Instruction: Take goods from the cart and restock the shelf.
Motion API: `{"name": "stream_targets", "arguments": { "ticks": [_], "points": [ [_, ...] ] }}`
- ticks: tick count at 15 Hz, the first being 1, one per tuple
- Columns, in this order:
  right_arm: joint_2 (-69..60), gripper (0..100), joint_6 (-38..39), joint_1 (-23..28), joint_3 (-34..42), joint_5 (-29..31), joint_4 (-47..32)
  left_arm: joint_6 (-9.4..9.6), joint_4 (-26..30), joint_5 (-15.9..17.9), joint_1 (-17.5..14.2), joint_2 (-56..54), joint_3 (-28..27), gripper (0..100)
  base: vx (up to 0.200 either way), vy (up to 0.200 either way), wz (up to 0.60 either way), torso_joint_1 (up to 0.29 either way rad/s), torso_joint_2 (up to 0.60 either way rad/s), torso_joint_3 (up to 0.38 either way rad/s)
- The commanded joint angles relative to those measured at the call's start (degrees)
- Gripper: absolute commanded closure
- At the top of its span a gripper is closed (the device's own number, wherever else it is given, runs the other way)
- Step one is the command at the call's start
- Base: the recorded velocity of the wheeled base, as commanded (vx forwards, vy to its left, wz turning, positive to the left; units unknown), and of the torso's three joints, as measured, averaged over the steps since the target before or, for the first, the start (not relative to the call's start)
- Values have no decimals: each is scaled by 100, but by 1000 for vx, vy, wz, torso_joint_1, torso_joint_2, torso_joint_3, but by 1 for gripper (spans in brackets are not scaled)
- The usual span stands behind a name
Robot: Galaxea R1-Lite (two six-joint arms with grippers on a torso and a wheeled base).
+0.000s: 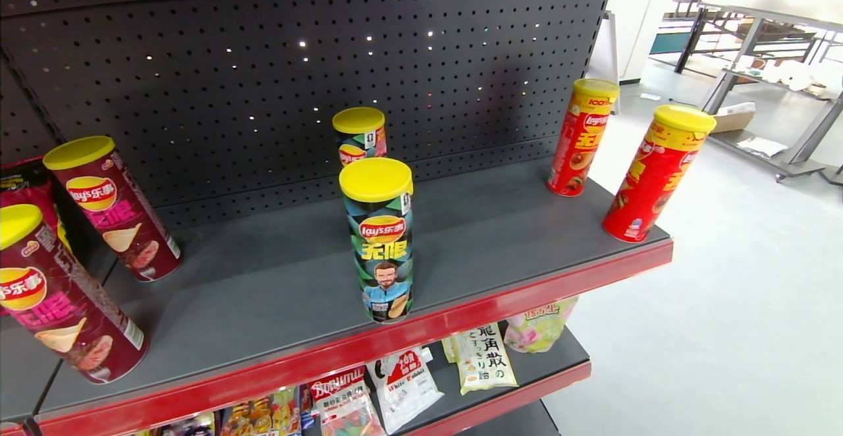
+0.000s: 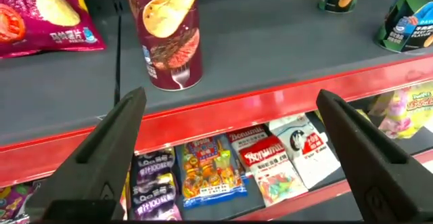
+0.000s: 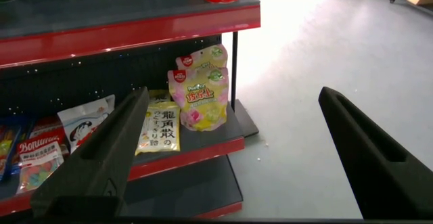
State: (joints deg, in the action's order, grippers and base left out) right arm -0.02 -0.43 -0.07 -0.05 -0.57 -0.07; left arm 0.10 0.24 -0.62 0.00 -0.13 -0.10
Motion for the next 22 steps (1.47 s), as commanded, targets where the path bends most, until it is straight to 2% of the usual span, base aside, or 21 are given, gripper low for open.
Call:
{"name": "stream_targets", "arguments": {
  "ticks": [1,4,22],
  "points": [
    [2,0,-1,-1,-4,-4,-1,-1,2,1,0,13,1,0,0,0,600,2,2,2],
    [2,0,-1,-1,-4,-4,-1,-1,2,1,0,13,1,0,0,0,600,10,1,2],
    [2,0,25,-1,5,-4,-1,-1,2,9,0,13,1,0,0,0,0,0,0,0]
  ]
}}
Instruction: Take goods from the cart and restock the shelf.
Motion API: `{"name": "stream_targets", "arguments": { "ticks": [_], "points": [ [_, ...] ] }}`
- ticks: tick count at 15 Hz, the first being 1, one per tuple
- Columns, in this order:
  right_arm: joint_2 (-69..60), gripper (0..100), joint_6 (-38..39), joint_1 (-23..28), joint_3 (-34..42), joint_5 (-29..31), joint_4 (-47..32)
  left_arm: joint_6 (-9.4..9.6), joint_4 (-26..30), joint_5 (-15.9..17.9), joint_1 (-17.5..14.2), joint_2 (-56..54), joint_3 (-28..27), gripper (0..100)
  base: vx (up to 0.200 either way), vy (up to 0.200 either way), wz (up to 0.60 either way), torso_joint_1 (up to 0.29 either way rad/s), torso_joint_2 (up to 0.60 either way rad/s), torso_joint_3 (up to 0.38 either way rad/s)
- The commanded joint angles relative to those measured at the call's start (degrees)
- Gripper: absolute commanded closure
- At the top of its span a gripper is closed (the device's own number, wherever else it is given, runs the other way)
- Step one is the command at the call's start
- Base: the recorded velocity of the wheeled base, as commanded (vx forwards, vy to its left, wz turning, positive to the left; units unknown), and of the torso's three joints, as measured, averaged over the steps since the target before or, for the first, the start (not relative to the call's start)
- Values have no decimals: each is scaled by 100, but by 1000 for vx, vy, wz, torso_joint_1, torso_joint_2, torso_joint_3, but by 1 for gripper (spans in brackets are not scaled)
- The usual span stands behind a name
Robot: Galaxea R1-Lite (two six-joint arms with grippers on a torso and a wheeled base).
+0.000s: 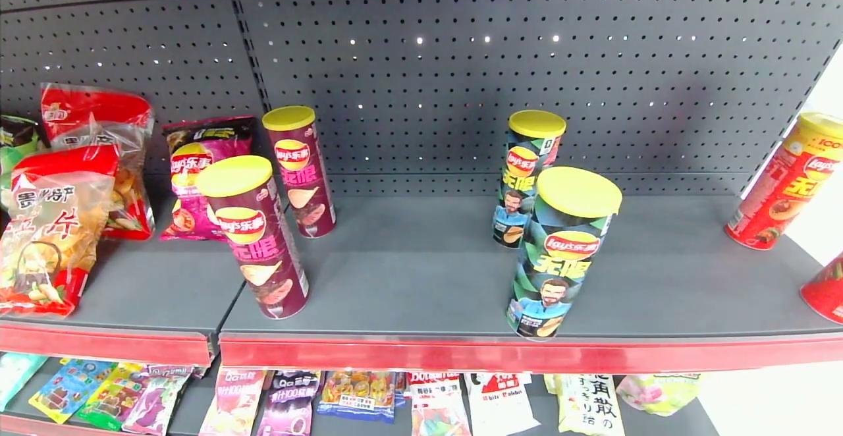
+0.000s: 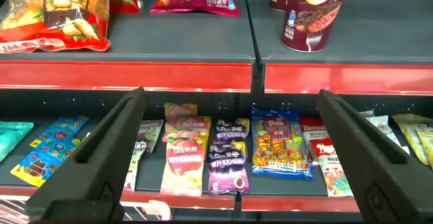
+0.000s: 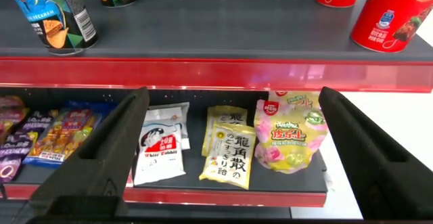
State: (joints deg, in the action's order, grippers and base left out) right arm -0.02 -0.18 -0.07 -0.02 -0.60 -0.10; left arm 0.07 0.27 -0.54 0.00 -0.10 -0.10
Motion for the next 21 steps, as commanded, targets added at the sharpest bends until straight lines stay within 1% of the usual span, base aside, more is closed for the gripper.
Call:
{"name": "stream_targets", "arguments": {
  "ticks": [1,4,5,6,7,8,12,14,15,17,19,21],
  "points": [
    [2,0,1,-1,2,-2,1,1,0,1,0,10,1,0,0,0,0,0,0,0],
    [2,0,-8,-1,-24,-125,36,1,0,1,0,10,1,0,0,0,0,0,0,0],
    [196,0,115,-63,-586,-222,150,1,0,-8,0,10,1,0,0,0,0,0,0,0],
    [1057,0,396,-186,-1386,-239,150,1,0,1,0,10,1,0,0,0,0,0,0,0],
    [1681,0,660,-265,-1940,-239,142,1,0,1,0,10,1,0,0,0,0,0,0,0],
    [2226,0,686,-292,-2318,-230,133,1,0,1,0,10,1,0,0,0,0,0,0,0],
    [4450,0,660,-256,-2749,-28,194,1,0,1,0,10,1,0,0,0,0,0,0,0],
    [4977,0,616,-731,-2916,244,133,1,0,1,0,10,1,0,0,0,0,0,0,0],
    [5636,0,598,-1030,-3056,965,142,1,0,1,0,10,1,0,0,0,0,0,0,0],
    [6172,0,484,-1311,-3091,1369,194,1,0,1,0,10,1,0,0,0,0,0,0,0],
    [6515,0,475,-1584,-3091,1387,203,1,0,1,0,10,1,0,0,0,0,0,0,0],
    [6788,0,493,-2005,-3091,1387,229,1,0,1,0,10,1,0,0,0,0,0,0,0]
  ]
}}
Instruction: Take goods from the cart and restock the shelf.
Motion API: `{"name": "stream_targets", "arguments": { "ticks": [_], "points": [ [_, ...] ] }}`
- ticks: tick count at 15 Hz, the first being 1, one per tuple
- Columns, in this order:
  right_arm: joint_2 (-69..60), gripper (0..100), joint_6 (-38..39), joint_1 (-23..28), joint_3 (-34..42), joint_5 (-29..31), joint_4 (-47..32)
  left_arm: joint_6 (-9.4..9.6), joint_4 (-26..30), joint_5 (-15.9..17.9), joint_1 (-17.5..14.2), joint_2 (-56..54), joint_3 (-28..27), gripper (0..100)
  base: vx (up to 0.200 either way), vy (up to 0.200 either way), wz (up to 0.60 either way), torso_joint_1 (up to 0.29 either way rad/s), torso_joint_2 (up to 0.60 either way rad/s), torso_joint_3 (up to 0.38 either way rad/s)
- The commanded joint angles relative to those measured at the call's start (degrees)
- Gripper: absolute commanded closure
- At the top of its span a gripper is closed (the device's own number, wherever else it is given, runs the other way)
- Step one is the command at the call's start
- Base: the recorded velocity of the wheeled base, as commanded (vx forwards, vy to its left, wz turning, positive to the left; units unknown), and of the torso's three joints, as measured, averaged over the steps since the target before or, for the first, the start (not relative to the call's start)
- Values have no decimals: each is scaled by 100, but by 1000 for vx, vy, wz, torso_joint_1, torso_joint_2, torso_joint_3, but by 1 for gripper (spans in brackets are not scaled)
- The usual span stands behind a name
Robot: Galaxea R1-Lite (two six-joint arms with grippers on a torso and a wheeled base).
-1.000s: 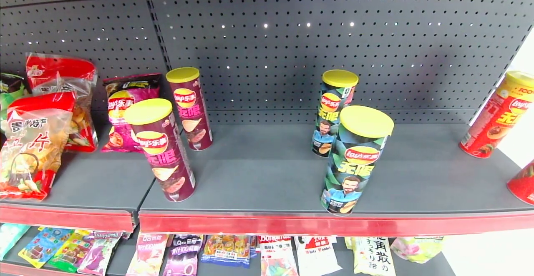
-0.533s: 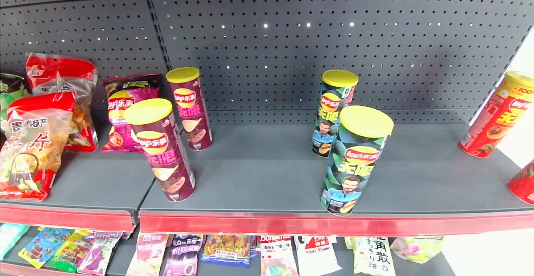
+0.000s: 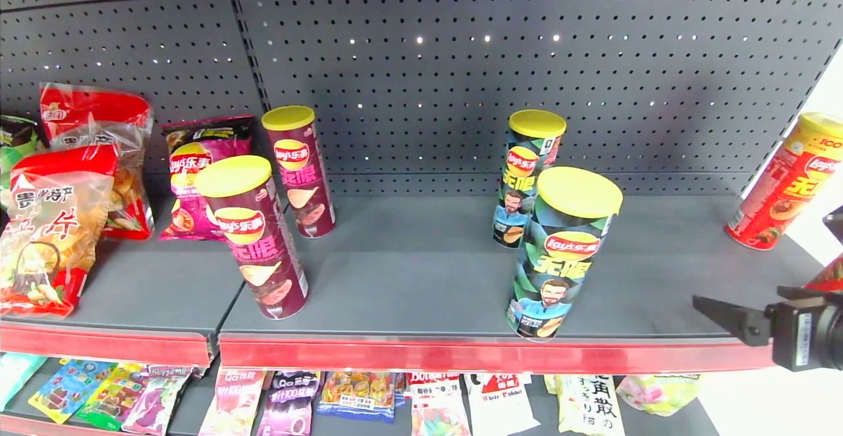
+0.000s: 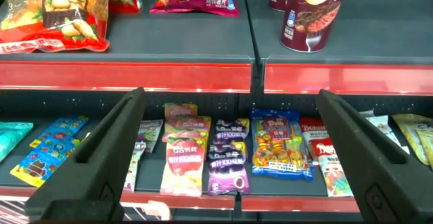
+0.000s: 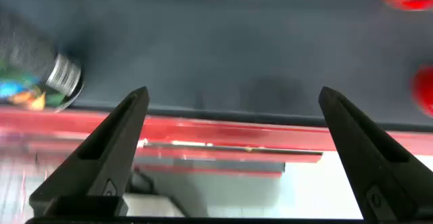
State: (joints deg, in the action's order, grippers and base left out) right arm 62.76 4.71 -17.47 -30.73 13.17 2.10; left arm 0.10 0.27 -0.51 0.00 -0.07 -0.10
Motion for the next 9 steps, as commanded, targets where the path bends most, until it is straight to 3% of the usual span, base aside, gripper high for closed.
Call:
{"name": "stream_targets", "arguments": {
  "ticks": [1,6,9],
  "points": [
    [624,0,4,-415,-12,11,63,-1,0,-2,0,7,1,0,0,0,0,0,0,0],
    [1353,0,39,-477,67,11,845,-1,0,-2,0,7,1,0,0,0,0,0,0,0],
    [1503,0,48,-635,103,11,880,-1,0,-2,0,7,1,0,0,0,0,0,0,0]
  ]
}}
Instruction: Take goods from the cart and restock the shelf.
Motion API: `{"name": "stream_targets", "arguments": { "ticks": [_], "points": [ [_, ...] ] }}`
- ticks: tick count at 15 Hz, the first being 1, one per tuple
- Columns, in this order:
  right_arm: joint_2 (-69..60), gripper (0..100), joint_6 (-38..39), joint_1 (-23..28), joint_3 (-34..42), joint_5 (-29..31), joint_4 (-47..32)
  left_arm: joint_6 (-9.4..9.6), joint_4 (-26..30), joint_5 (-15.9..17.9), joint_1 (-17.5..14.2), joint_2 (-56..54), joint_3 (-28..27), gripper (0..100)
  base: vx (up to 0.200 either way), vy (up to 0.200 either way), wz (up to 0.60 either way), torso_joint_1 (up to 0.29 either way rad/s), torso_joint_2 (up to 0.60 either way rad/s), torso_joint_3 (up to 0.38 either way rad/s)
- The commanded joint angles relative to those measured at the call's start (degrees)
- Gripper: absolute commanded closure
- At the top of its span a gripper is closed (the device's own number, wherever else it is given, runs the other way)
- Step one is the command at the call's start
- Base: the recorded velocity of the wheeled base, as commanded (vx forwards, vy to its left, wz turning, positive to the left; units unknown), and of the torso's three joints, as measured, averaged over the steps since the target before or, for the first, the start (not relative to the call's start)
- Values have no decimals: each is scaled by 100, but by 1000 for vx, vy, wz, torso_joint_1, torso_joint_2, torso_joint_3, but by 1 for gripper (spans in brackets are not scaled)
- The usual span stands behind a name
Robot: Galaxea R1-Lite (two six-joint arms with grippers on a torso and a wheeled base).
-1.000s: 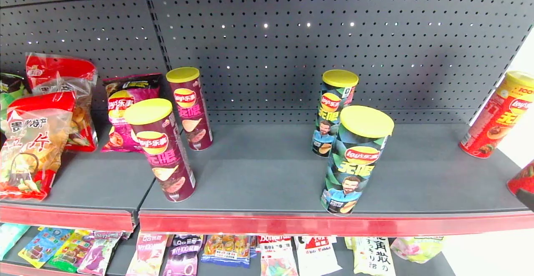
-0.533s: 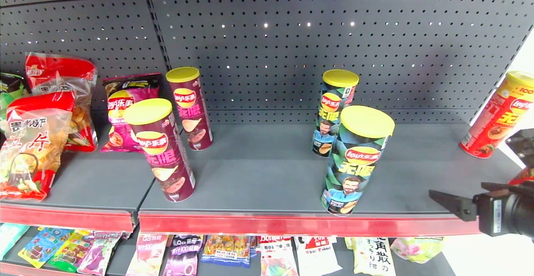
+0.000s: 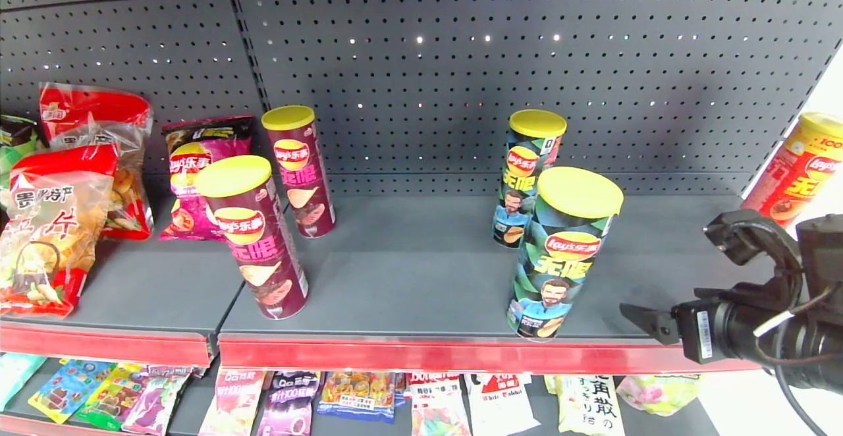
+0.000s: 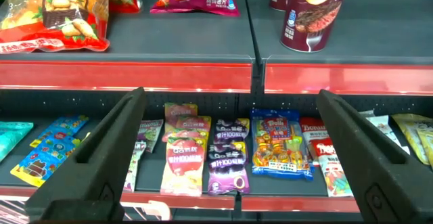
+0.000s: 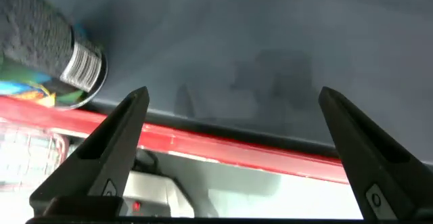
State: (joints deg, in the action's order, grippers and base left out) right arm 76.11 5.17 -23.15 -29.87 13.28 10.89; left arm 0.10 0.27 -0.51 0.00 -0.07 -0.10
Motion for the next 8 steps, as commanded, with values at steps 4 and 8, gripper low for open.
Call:
{"name": "stream_targets", "arguments": {
  "ticks": [4,8],
  "points": [
    [572,0,2,-199,25,0,652,-1,0,-2,0,7,1,0,0,0,0,0,0,0],
    [748,0,-33,-269,148,-9,994,-1,0,-2,0,7,1,0,0,0,0,0,0,0]
  ]
}}
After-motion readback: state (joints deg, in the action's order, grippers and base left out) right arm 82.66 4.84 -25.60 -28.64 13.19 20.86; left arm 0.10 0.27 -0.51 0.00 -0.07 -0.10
